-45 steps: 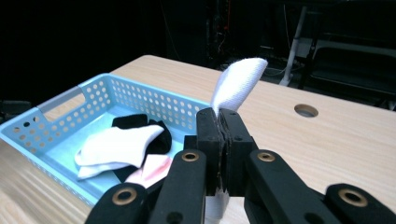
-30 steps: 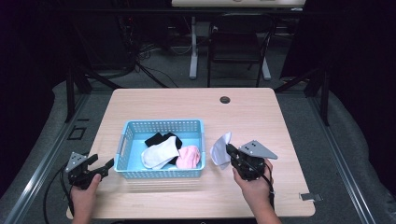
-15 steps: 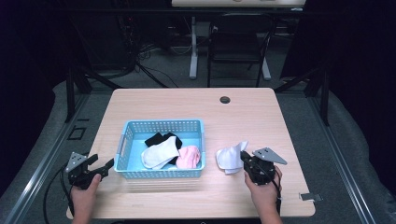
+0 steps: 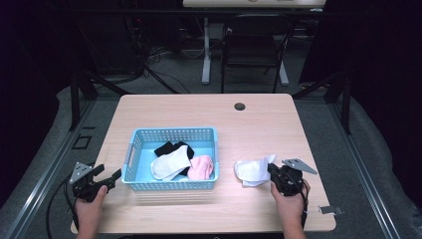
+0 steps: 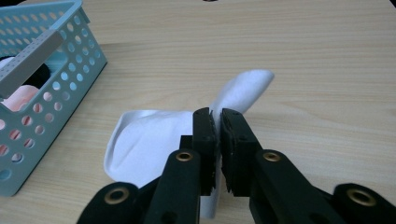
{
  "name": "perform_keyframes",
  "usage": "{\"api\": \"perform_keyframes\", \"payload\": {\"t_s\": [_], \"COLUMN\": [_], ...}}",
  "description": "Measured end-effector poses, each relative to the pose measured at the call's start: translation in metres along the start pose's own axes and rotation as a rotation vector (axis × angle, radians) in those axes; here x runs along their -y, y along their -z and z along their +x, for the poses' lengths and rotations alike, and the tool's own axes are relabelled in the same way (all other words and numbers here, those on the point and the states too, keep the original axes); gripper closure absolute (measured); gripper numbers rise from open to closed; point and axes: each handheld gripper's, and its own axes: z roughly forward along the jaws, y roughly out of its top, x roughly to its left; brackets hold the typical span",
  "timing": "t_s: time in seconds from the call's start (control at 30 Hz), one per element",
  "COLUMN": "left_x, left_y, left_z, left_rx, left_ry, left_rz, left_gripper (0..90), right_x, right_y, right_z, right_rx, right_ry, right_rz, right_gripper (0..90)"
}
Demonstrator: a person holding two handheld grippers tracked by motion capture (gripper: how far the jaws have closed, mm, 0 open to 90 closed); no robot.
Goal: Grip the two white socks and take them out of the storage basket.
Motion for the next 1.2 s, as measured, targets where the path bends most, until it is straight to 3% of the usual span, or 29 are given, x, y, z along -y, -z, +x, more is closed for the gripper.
{"api": "perform_keyframes", "payload": {"t_s": [0.1, 0.3, 0.67, 0.93, 1.1, 1.13, 1.2], "left_x": [0.0, 0.0, 0.0, 0.0, 0.0, 0.0, 0.0], "left_y": [0.0, 0.0, 0.001, 0.001, 0.001, 0.001, 0.001], "left_z": [0.0, 0.0, 0.0, 0.001, 0.001, 0.001, 0.001], "left_rx": [0.0, 0.0, -0.003, -0.002, -0.001, -0.001, -0.001], "left_ry": [0.0, 0.001, 0.005, 0.005, 0.006, 0.009, 0.009], "left_rz": [0.0, -0.004, -0.003, -0.003, -0.004, -0.01, -0.01], "left_gripper": [23.1, 23.2, 23.2, 23.2, 23.2, 23.2, 23.2], "right_x": [0.0, 0.0, -0.005, -0.031, -0.046, -0.055, -0.058], "right_y": [0.0, 0.001, 0.0, 0.003, 0.001, -0.004, -0.007], "right_z": [0.001, 0.006, 0.016, 0.05, 0.071, 0.086, 0.093], "right_rx": [0.005, 0.022, 0.001, -0.063, -0.111, -0.131, -0.147], "right_ry": [0.016, 0.068, 0.103, 0.178, 0.188, 0.209, 0.217], "right_rz": [-0.019, -0.042, -0.029, -0.022, -0.017, -0.005, 0.003], "right_gripper": [70.9, 63.2, 61.9, 64.4, 67.3, 69.9, 70.5]}}
